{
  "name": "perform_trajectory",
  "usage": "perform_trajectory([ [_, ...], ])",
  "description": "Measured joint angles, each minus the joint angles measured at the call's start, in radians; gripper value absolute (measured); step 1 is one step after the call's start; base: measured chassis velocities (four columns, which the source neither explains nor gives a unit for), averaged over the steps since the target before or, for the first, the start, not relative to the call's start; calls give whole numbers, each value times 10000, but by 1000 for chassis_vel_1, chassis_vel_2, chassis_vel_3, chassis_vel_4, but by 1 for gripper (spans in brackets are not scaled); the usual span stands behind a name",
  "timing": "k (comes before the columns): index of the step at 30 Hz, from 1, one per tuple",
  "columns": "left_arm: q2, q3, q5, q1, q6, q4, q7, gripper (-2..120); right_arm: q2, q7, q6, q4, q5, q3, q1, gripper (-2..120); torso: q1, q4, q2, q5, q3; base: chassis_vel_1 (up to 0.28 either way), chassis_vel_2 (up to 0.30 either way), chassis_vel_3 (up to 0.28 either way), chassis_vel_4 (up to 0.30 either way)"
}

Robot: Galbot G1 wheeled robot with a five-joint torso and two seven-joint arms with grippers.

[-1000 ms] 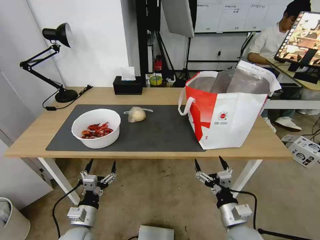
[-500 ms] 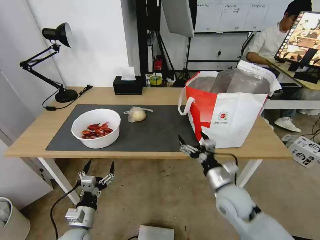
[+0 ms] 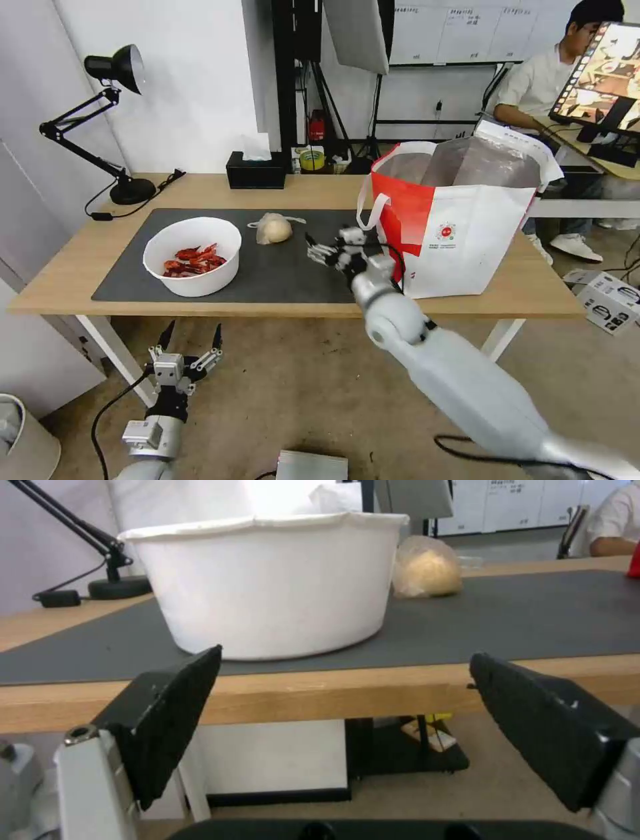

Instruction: Pick up the trash from the table and place it into the takeout bag.

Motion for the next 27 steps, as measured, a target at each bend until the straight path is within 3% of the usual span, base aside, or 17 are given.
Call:
perform_trajectory([
  [12,26,-76,-70,-119,-1,110,-18,100,1315,218,-26,-2236,642,-1371,1154,100,-1,-1,0,1,0,0,0,0,0],
  [27,-26,-102,-102,-151,-87,164,-27,100,2925,-70,109,-5062,529,-1919,2186,100,-2,0,0,2,-1,0,0,0,0],
])
